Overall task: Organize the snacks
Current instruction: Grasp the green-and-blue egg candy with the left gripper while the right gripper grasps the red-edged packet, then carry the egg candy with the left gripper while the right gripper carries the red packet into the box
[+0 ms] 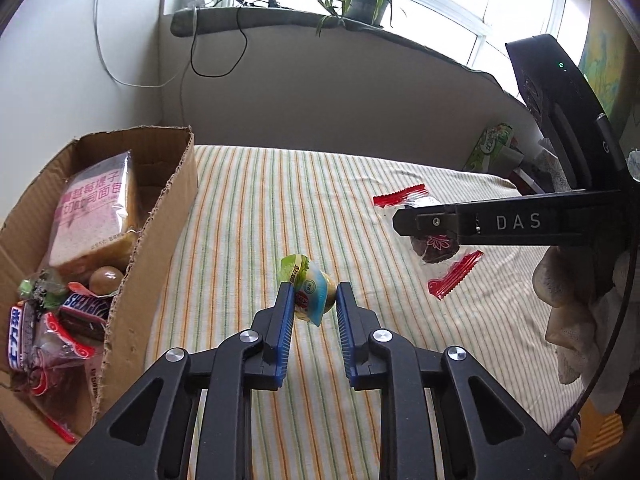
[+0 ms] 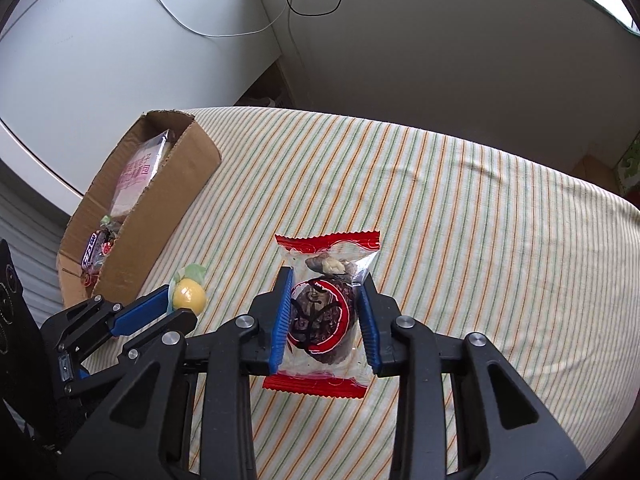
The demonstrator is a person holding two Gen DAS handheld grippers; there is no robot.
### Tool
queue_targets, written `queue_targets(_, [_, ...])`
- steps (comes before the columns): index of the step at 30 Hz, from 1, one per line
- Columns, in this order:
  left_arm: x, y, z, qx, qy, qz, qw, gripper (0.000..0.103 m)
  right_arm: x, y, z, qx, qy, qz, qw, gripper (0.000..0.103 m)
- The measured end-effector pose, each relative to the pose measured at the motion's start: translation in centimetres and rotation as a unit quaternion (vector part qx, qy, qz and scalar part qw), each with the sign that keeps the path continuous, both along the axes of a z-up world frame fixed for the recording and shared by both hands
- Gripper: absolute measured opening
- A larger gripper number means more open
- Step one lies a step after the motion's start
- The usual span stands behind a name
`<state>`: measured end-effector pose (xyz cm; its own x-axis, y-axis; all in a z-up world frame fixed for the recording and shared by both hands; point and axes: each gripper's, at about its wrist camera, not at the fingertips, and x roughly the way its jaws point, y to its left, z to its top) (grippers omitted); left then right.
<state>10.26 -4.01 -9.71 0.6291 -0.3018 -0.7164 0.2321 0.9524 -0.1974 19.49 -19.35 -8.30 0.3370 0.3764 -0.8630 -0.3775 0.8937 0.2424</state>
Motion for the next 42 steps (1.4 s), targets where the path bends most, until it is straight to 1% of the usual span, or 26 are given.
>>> queue_targets(3, [0.1,0.8,0.5,-0.005,-0.008,0.001,1.0,0.018,-0.7,0.3,0.7,0.005,-0.006,0.005,1.0,0.032])
queue_targets(6, [-0.7,0.9,0.8,0.004,-0.018,-0.002,0.9998,0.018,-1.4,0.7,1.2,0.001,-0.012,0.011,1.0,0.032])
queue_targets(7, [-0.6,1.0,0.5,0.011,-0.016,-0.001,0.9998,0.018,-1.5,0.9,1.2,-0.001,-0.013,0.011,1.0,0.032])
queue_targets(9, [-0.7,0.3,-0.1,0.012,-0.006,-0.007,0.9999,0.017,-1.7,1.1,1.2,-0.001,-0.014,0.011,1.0,0.032])
queue_targets(11, [-1.0,-0.2,-0.2,0.013,-0.006,-0.011,0.9998,0.017,-1.8,1.2,1.2,0.002,-0.014,0.011,1.0,0.032])
queue_targets(13, [-1.3,-0.3,0.3,0.002,-0.01,-0.007,0.9999,0.017,-1.9,1.4,1.3,0.003,-0.016,0.011,1.0,0.032])
queue_targets(16, [-1.8,-0.1,1.4,-0.005,-0.022,-0.004,0.9997,0.017,-2.1,1.6,1.8,0.006,-0.02,0.014,1.0,0.032])
queue_targets(22, [-2.7,1.3,3.2,-0.005,-0.043,0.006,0.999,0.017,-2.8,3.0,3.4,0.015,-0.032,0.028,0.999,0.032])
queue_targets(33, [-3.9,5.9,5.4,-0.003,-0.07,0.039,0.9968,0.017,-4.3,9.3,5.2,0.02,-0.045,0.068,0.996,0.032])
queue_targets(42, [-4.3,10.1,6.2,-0.006,-0.082,0.073,0.9939,0.017,-4.9,14.5,5.8,0.021,-0.052,0.099,0.993,0.032])
